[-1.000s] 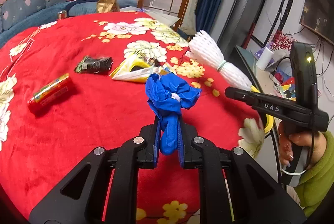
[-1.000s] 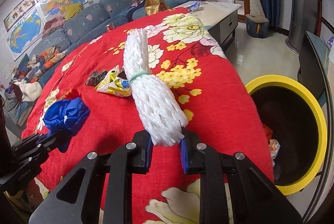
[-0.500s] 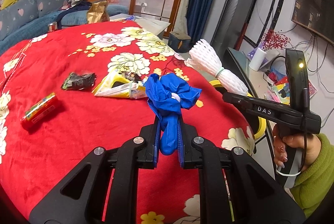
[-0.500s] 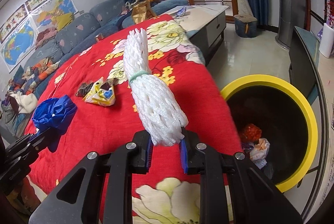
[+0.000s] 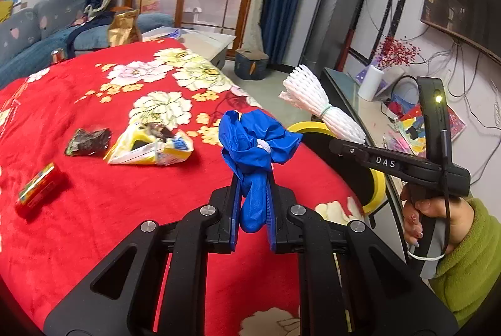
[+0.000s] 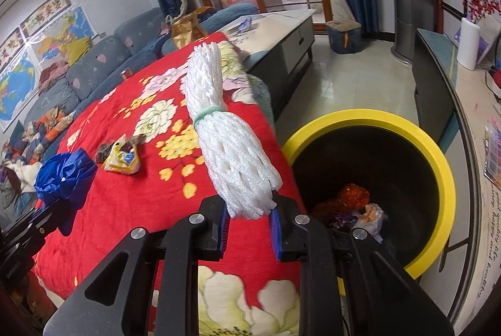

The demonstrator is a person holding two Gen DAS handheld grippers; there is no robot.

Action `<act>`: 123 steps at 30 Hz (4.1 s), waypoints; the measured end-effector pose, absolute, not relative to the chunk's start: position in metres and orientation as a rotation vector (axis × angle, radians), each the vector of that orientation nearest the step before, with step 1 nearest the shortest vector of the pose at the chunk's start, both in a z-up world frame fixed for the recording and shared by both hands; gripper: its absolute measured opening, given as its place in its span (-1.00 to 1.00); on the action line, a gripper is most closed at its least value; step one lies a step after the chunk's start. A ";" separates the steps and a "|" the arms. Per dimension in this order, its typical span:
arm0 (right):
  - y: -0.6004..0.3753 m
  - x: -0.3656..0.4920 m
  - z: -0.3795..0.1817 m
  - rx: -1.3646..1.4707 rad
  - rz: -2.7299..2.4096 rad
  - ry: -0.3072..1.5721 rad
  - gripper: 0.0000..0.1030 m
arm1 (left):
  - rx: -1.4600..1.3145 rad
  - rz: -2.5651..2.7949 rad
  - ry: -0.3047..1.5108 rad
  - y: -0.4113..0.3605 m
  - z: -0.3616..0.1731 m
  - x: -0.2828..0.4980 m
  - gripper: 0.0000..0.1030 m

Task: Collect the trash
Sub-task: 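Carry the blue bag and white foam net over the yellow-rimmed bin, then open the right tool over the bin while the left tool drops the blue bag in, then move both open tools back over the remaining trash on the bedspread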

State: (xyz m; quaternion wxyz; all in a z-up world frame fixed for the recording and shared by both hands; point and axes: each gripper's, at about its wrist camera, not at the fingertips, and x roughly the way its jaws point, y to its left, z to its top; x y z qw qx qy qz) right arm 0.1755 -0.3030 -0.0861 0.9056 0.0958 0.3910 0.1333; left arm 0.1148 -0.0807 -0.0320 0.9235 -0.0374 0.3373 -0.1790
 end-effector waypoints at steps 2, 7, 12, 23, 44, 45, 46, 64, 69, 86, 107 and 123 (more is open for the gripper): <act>-0.309 0.175 -0.087 0.205 0.264 0.806 -0.60 | -0.071 -0.376 0.693 -0.086 -0.032 0.116 -0.83; -0.324 0.176 -0.088 0.223 0.232 0.803 -0.60 | -0.051 -0.406 0.688 -0.100 -0.029 0.120 -0.83; -0.336 0.175 -0.090 0.241 0.206 0.801 -0.60 | -0.033 -0.431 0.683 -0.113 -0.028 0.124 -0.83; -0.367 0.175 -0.096 0.284 0.134 0.799 -0.60 | 0.012 -0.498 0.684 -0.148 -0.029 0.129 -0.83; -0.416 0.173 -0.114 0.355 0.040 0.825 -0.60 | 0.058 -0.572 0.705 -0.197 -0.039 0.149 -0.83; -0.418 0.172 -0.115 0.359 0.037 0.828 -0.60 | 0.058 -0.575 0.706 -0.199 -0.039 0.150 -0.83; -0.420 0.172 -0.117 0.362 0.032 0.832 -0.60 | 0.058 -0.579 0.707 -0.202 -0.040 0.152 -0.83; -0.444 0.170 -0.132 0.419 -0.015 0.854 -0.53 | 0.092 -0.616 0.732 -0.235 -0.052 0.170 -0.83; -0.448 0.170 -0.133 0.423 -0.025 0.852 -0.28 | 0.063 -0.608 0.723 -0.235 -0.050 0.182 -0.81; -0.456 0.164 -0.124 0.433 -0.081 0.808 0.29 | -0.028 -0.585 0.741 -0.217 -0.049 0.183 0.78; -0.427 0.163 -0.100 0.367 -0.026 0.765 0.39 | -0.070 -0.486 0.666 -0.170 -0.028 0.161 0.78; -0.373 0.163 -0.080 0.282 0.087 0.740 0.39 | -0.119 -0.387 0.602 -0.122 -0.014 0.149 0.78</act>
